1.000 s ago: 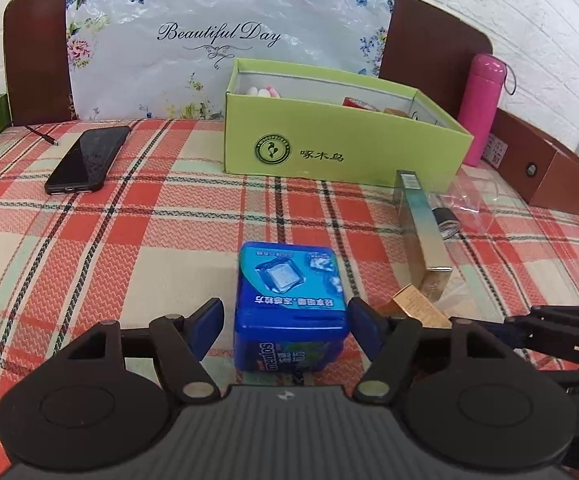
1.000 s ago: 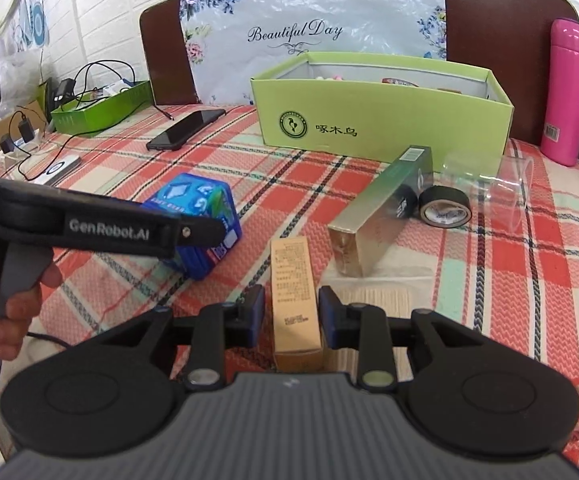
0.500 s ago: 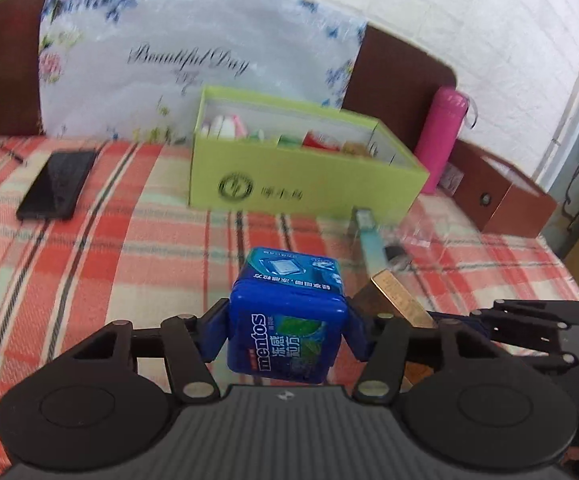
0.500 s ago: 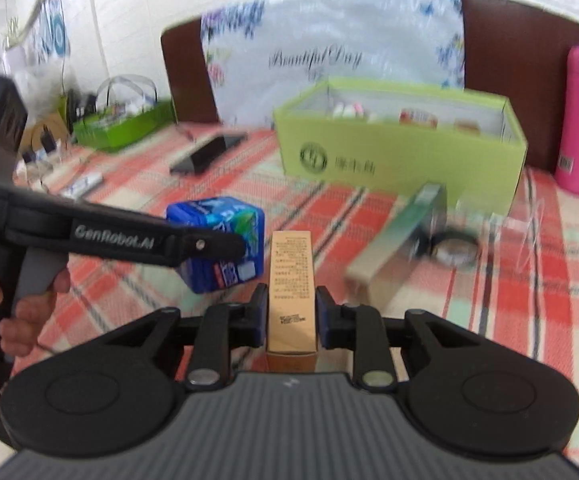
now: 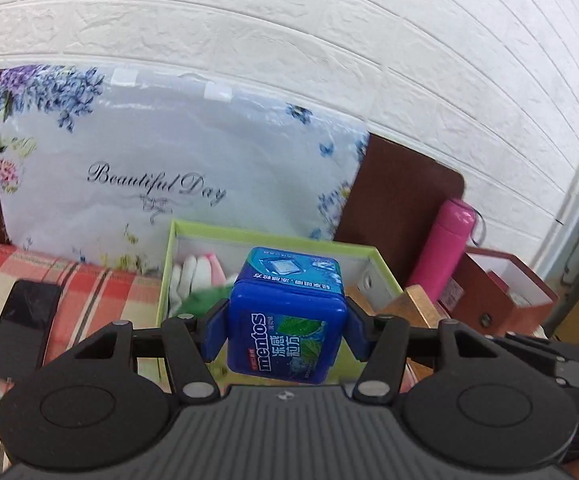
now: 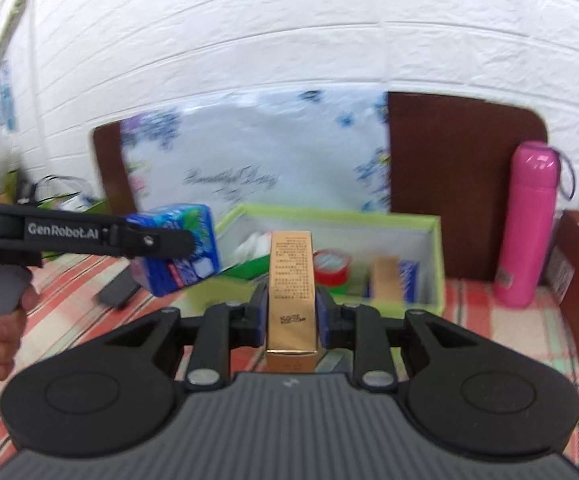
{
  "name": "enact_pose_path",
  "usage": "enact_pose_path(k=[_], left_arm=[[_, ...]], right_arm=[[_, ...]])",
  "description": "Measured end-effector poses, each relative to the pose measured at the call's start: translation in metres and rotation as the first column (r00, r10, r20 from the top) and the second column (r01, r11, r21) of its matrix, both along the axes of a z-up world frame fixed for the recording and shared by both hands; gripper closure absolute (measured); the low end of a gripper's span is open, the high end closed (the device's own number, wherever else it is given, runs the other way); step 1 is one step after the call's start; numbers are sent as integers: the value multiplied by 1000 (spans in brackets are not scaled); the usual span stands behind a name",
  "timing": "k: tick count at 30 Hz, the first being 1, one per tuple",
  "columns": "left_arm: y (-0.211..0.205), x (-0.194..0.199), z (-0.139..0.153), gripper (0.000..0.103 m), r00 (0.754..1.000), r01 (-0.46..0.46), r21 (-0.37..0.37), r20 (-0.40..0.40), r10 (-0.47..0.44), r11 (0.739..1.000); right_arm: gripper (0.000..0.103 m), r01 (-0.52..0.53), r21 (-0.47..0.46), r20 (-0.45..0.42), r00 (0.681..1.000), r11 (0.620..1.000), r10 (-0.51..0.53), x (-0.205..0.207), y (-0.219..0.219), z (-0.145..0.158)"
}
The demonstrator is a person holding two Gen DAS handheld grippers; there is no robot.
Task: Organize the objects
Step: 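Carry the mint tin and gold box into the lime-green box and open both tools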
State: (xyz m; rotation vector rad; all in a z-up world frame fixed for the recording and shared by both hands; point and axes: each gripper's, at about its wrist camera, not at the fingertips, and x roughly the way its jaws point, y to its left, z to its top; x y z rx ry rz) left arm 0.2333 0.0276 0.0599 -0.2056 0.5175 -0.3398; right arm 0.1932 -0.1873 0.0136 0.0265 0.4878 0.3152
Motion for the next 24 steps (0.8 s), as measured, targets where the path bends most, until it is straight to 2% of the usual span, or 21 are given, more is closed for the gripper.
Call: enact_pose_path(k=[6, 11, 12, 13, 14, 15, 17, 20, 24], left_arm=[[-17, 55, -3, 42, 1000, -9, 20, -26, 9, 1000], [-24, 83, -21, 41, 999, -21, 23, -50, 22, 1000], [-24, 87, -27, 39, 998, -31, 29, -54, 33, 999], [-25, 89, -32, 30, 997, -46, 47, -65, 49, 998], [-25, 90, -36, 29, 995, -60, 60, -70, 64, 996], [-23, 89, -39, 29, 995, -60, 62, -71, 65, 996], [-18, 86, -43, 29, 996, -51, 51, -73, 55, 997], [-14, 78, -43, 28, 995, -68, 56, -67, 72, 996], [-20, 63, -32, 28, 996, -74, 101, -49, 79, 992]], right_arm=[[80, 54, 3, -10, 998, 999, -54, 57, -12, -16], [79, 83, 25, -11, 997, 996, -83, 89, -13, -33], [76, 72, 17, -5, 997, 997, -72, 93, -11, -38], [51, 51, 1, -13, 999, 999, -51, 96, -9, -44], [39, 45, -23, -28, 999, 999, -46, 97, -6, -49], [31, 46, -44, -22, 999, 998, -47, 94, -4, -54], [29, 24, -72, -2, 1000, 997, -24, 86, -2, -59], [24, 43, -70, -12, 999, 997, -44, 78, -5, -62], [18, 79, -45, -5, 997, 996, -79, 62, -14, -48]])
